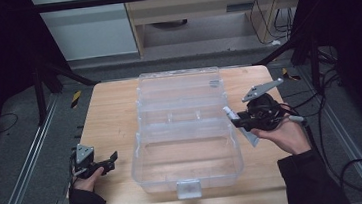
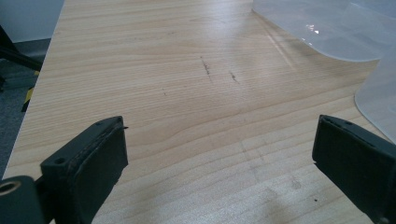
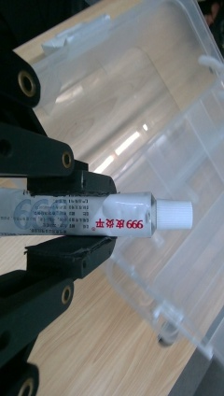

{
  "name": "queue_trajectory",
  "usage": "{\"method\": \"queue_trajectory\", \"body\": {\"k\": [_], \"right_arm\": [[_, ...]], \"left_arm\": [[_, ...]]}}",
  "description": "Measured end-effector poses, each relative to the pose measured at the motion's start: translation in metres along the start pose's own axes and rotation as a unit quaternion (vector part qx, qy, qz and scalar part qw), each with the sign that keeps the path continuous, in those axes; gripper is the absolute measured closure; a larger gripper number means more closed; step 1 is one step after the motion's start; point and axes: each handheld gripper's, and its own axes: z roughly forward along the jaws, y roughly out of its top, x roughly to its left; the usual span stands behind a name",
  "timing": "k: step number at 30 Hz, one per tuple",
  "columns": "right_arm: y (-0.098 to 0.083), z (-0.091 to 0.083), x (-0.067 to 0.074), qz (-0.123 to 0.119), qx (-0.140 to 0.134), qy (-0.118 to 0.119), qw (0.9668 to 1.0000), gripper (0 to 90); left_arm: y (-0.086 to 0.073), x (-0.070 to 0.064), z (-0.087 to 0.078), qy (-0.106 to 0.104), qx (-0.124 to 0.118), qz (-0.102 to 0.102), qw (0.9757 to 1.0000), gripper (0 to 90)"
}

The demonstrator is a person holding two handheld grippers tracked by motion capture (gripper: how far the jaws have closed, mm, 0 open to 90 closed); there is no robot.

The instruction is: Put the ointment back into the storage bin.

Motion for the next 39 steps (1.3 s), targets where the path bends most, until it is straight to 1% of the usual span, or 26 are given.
{"method": "queue_trajectory", "body": {"k": [3, 5, 6, 7, 10, 15, 17, 18, 19, 20, 23, 24, 26, 28, 29, 31, 32, 33, 35, 36, 37, 38, 39], "right_arm": [[0.006, 0.005, 0.005, -0.019, 0.007, 0.018, 0.9996, 69.8], [0.010, 0.009, 0.009, -0.034, 0.010, 0.034, 0.9988, 69.8], [0.011, 0.010, 0.010, -0.038, 0.012, 0.040, 0.9984, 69.8], [0.014, 0.012, 0.013, -0.044, 0.018, 0.049, 0.9977, 69.8], [0.019, 0.019, 0.020, -0.070, 0.031, 0.059, 0.9953, 69.8], [0.025, 0.029, 0.029, -0.099, 0.046, 0.077, 0.9910, 69.8], [0.027, 0.035, 0.032, -0.116, 0.059, 0.088, 0.9875, 69.8], [0.027, 0.040, 0.035, -0.123, 0.069, 0.100, 0.9850, 69.8], [0.027, 0.040, 0.035, -0.123, 0.069, 0.100, 0.9850, 69.8], [0.027, 0.043, 0.036, -0.128, 0.073, 0.106, 0.9835, 69.8], [0.026, 0.050, 0.037, -0.139, 0.085, 0.111, 0.9804, 69.8], [0.026, 0.051, 0.037, -0.139, 0.086, 0.113, 0.9801, 69.8], [0.026, 0.054, 0.039, -0.144, 0.090, 0.118, 0.9783, 69.7], [0.025, 0.058, 0.042, -0.153, 0.092, 0.126, 0.9758, 69.7], [0.024, 0.060, 0.044, -0.160, 0.095, 0.130, 0.9739, 69.7], [0.022, 0.063, 0.047, -0.167, 0.101, 0.133, 0.9717, 69.7], [0.021, 0.067, 0.049, -0.176, 0.106, 0.136, 0.9692, 69.8], [0.020, 0.070, 0.051, -0.182, 0.111, 0.136, 0.9675, 69.7], [0.019, 0.074, 0.054, -0.187, 0.120, 0.137, 0.9654, 69.7], [0.018, 0.076, 0.055, -0.193, 0.124, 0.137, 0.9637, 69.7], [0.017, 0.077, 0.056, -0.195, 0.125, 0.139, 0.9628, 69.7], [0.017, 0.079, 0.058, -0.201, 0.127, 0.142, 0.9609, 69.7], [0.016, 0.080, 0.058, -0.204, 0.127, 0.143, 0.9601, 69.7]], "left_arm": [[0.000, 0.000, 0.000, 0.000, 0.000, 0.000, 1.0000, 2.7], [0.000, 0.000, 0.000, 0.000, 0.000, 0.000, 1.0000, 2.7], [0.000, 0.000, 0.000, 0.000, 0.000, -0.001, 1.0000, 2.7], [0.000, 0.000, 0.000, 0.000, 0.000, 0.000, 1.0000, 2.7], [0.000, 0.000, 0.000, 0.000, 0.000, 0.000, 1.0000, 2.7], [0.000, 0.000, 0.000, -0.001, 0.000, -0.001, 1.0000, 2.7], [0.000, 0.000, 0.000, -0.001, 0.000, -0.001, 1.0000, 2.7], [0.000, 0.000, 0.000, -0.001, 0.000, -0.001, 1.0000, 2.7], [0.000, 0.000, 0.000, -0.001, 0.000, -0.001, 1.0000, 2.7], [0.000, 0.000, 0.000, -0.002, 0.000, -0.001, 1.0000, 2.7], [0.000, 0.000, 0.000, -0.002, 0.000, -0.002, 1.0000, 2.7], [0.000, 0.000, 0.000, -0.002, 0.000, -0.002, 1.0000, 2.7], [0.000, 0.000, 0.000, -0.002, 0.000, -0.001, 1.0000, 2.7], [0.000, 0.000, 0.000, -0.002, 0.000, -0.001, 1.0000, 2.7], [0.000, 0.000, 0.000, -0.002, 0.000, -0.001, 1.0000, 2.7], [0.000, 0.000, 0.000, -0.002, 0.000, -0.001, 1.0000, 2.7], [0.000, 0.000, 0.000, -0.003, 0.000, -0.001, 1.0000, 2.7], [0.000, 0.000, 0.000, -0.002, 0.000, -0.001, 1.0000, 2.7], [0.000, 0.001, 0.000, -0.003, 0.000, -0.002, 1.0000, 2.7], [0.000, 0.001, 0.000, -0.003, 0.000, -0.002, 1.0000, 2.7], [0.000, 0.001, 0.000, -0.003, 0.001, -0.002, 1.0000, 2.7], [0.000, 0.001, 0.000, -0.003, 0.001, -0.002, 1.0000, 2.7], [0.000, 0.001, 0.000, -0.003, 0.001, -0.002, 1.0000, 2.7]]}}
